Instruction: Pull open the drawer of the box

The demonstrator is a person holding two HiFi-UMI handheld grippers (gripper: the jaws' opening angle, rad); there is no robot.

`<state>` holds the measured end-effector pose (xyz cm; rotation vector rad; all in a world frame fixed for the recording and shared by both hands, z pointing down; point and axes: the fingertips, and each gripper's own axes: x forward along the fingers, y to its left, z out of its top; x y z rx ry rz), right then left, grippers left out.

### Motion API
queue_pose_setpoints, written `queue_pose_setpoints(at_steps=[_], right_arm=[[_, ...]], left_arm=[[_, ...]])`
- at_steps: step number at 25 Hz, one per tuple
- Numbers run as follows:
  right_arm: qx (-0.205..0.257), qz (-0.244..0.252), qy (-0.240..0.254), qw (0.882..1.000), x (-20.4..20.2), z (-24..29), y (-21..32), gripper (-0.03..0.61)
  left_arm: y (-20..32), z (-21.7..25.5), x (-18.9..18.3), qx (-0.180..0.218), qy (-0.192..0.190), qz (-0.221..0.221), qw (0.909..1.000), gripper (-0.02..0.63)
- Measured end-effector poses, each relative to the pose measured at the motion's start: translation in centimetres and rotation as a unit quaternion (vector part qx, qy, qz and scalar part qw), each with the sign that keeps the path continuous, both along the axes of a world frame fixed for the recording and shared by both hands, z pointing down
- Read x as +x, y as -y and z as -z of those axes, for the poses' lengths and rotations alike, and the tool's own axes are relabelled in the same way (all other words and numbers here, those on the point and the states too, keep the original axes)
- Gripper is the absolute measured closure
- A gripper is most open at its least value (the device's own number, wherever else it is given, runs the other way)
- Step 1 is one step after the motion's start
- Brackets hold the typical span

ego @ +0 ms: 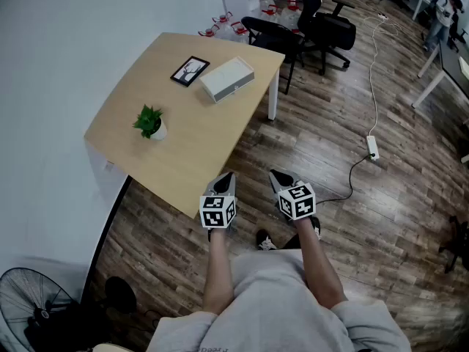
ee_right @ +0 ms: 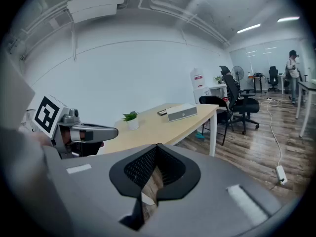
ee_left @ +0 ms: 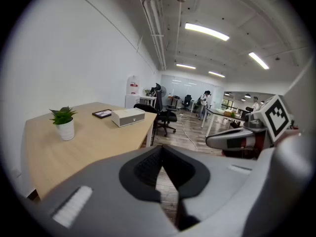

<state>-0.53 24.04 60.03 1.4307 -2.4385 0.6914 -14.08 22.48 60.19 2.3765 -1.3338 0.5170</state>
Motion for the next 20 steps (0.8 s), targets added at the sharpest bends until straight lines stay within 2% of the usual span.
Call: queue_pose_setpoints(at_steps=[11,16,20], right_arm=[[0.003,0.014,-0.01,1.0,-0.5,0.2,0.2,0.577],[0.011,-0.001,-0.02,1.0,0.3,0.3,-0.4,0.577],[-0.009,-0.004,-0.018,1.0,1.2,-0.8,-0.5,0.577]], left_arm=[[1.0,0.0,-0.5,0.0,-0.01,0.004,0.9999,0.561],[1.3,-0.1,0.0,-0.001,-0.023,0.004,0.9997,0.561],[1.2,-1.2,1.3,-0.012,-0.02,-0.011,0.9997,0.561]])
